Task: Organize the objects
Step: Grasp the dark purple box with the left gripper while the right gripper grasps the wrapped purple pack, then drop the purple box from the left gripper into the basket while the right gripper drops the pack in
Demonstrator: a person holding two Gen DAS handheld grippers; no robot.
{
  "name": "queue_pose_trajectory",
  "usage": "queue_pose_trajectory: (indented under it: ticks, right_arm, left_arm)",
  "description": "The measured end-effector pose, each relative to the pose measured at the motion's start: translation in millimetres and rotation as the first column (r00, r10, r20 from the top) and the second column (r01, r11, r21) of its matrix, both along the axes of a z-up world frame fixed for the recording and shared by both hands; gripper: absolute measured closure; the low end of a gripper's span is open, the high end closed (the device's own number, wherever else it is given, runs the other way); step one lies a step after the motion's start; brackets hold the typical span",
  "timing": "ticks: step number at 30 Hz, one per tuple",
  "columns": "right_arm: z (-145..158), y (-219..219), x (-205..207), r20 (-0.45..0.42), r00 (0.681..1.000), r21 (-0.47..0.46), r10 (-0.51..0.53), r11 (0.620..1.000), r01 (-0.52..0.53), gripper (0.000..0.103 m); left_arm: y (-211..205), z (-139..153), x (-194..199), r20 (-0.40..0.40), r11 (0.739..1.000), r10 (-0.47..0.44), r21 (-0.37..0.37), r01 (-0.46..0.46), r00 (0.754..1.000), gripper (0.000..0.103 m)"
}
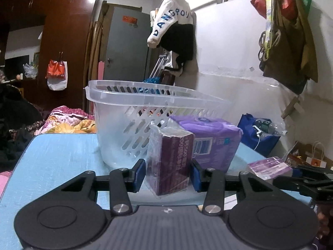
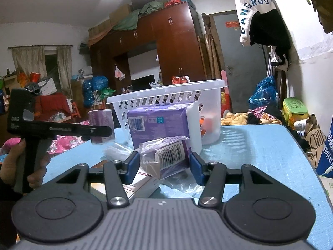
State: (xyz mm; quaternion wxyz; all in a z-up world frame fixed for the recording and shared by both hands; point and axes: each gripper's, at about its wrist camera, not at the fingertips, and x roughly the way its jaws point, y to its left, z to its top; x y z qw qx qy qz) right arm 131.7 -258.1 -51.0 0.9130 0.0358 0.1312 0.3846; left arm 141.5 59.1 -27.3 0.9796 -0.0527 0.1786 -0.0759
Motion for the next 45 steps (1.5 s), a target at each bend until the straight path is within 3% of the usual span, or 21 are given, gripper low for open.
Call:
queue_pose_trajectory:
  ticks: [5,12,16,20,23,26,30,34,36,37,38,40,45]
  right_arm:
    - [0.9,-3.8,1.1,0.001,1.000,0.014,0.001,1.000,-0.001,0.048]
    - [17.1,-11.2,-6.3,0.026,0.999,0.092,0.034,0.995,-0.036,0.048]
    - [51.5,-7.8,-8.2,0.107,0.994,0.111,0.024,0.993,-0.035,0.048]
    - [95.2,10.4,16.0,0.150,0.988,0.119,0.022,0.992,-0.040,0.048]
    - [127.0,34.7,52.1,0.132,0.991,0.103,-0.007,0.995,-0.007,0.048]
    - [139.4,62.7,92.6,0.056,0.998,0.050,-0.035,0.998,0.033,0.048]
    - [130.9,92.1,135.4,-0.061,0.995,-0.044,-0.073,0.997,0.071,0.048]
    - [118.0,104.5,151.1,-0.093,0.988,-0.107,-0.122,0.988,0.112,0.047]
    - [116.3,107.1,153.2,-0.101,0.987,-0.117,-0.123,0.987,0.111,0.041]
    - [117.0,107.7,153.9,-0.108,0.986,-0.122,-0.123,0.986,0.109,0.027]
    - [119.7,106.2,151.8,-0.099,0.987,-0.113,-0.130,0.986,0.118,0.015]
    - [124.0,98.0,137.3,-0.057,0.990,-0.059,-0.128,0.990,0.124,0.002]
    - [108.6,55.3,100.0,-0.064,0.995,0.027,-0.080,0.996,0.082,0.000]
  left_arm:
    - [-2.4,1.7,-6.5,0.005,1.000,-0.017,-0.013,0.017,1.000,0.054]
    - [-8.8,20.7,-22.9,0.073,0.999,-0.030,-0.021,0.031,0.997,0.054]
    - [-8.6,52.3,-20.4,0.129,1.000,-0.016,-0.014,0.018,0.992,0.054]
    - [-9.8,95.3,8.8,0.151,1.000,0.019,0.010,-0.021,0.988,0.054]
    - [-8.8,121.0,52.8,0.095,0.996,0.071,0.037,-0.075,0.993,0.054]
    - [0.1,124.7,96.3,-0.008,0.991,0.128,0.025,-0.128,0.992,0.054]
    - [12.5,108.8,136.6,-0.120,0.982,0.187,0.035,-0.184,0.975,0.054]
    - [27.6,96.4,149.4,-0.168,0.981,0.194,0.013,-0.194,0.967,0.053]
    - [32.8,93.4,150.8,-0.166,0.978,0.206,0.006,-0.208,0.964,0.042]
    - [35.1,92.8,149.3,-0.155,0.975,0.219,0.007,-0.221,0.963,0.019]
    - [37.6,92.7,145.9,-0.139,0.974,0.227,0.003,-0.229,0.964,0.007]
    - [38.8,95.1,134.1,-0.093,0.972,0.230,-0.020,-0.233,0.969,0.006]
    - [31.1,90.0,66.5,0.051,0.986,0.162,-0.042,-0.160,0.985,0.006]
